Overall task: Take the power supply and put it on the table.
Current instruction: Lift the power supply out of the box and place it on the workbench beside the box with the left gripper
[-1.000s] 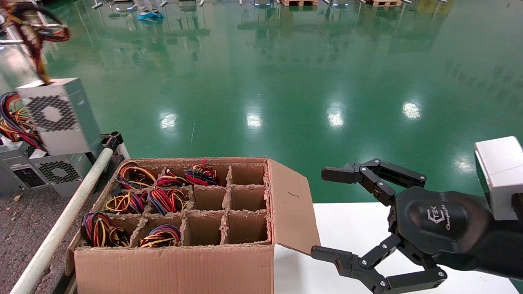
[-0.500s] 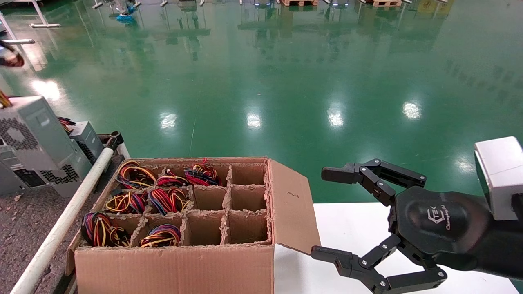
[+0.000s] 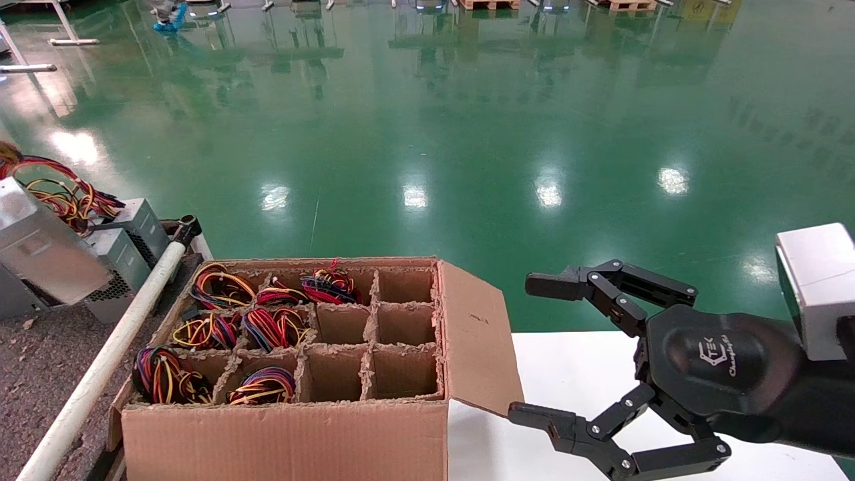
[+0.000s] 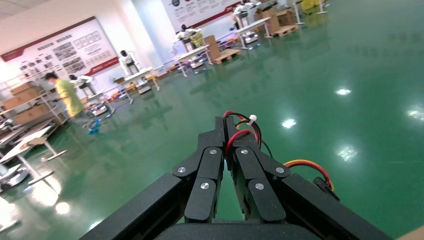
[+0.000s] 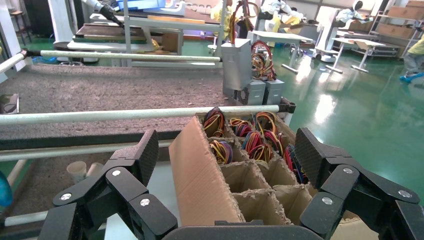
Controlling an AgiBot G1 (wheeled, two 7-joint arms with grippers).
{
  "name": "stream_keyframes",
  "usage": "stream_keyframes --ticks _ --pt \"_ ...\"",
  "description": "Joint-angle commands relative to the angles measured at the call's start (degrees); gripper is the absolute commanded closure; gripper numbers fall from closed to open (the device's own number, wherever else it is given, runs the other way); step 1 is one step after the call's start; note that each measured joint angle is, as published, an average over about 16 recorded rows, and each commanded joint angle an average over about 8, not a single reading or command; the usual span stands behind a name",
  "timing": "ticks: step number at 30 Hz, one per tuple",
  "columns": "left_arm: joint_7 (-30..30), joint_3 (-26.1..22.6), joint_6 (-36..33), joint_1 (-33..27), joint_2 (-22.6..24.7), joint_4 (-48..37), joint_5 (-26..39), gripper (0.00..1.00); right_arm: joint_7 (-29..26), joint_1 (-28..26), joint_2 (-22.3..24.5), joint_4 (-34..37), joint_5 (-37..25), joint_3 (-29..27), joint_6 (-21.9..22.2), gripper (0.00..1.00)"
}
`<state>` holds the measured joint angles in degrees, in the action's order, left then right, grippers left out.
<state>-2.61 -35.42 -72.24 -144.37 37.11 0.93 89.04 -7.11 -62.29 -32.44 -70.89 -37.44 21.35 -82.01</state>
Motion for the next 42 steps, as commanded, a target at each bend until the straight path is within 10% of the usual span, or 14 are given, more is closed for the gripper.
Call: stream_keyframes --ticks 1,42 --pt "0.2 -0.2 -0.8 -0.5 -0.3 0.1 0.3 1.00 0.0 0.0 0.0 0.0 0.0 0.0 0.0 0.00" --pt "-2.5 -2.3 -6.7 -1.4 -2.9 -0.9 3.2 1.00 0.0 0.0 0.0 0.0 0.0 0.0 0.0 0.00"
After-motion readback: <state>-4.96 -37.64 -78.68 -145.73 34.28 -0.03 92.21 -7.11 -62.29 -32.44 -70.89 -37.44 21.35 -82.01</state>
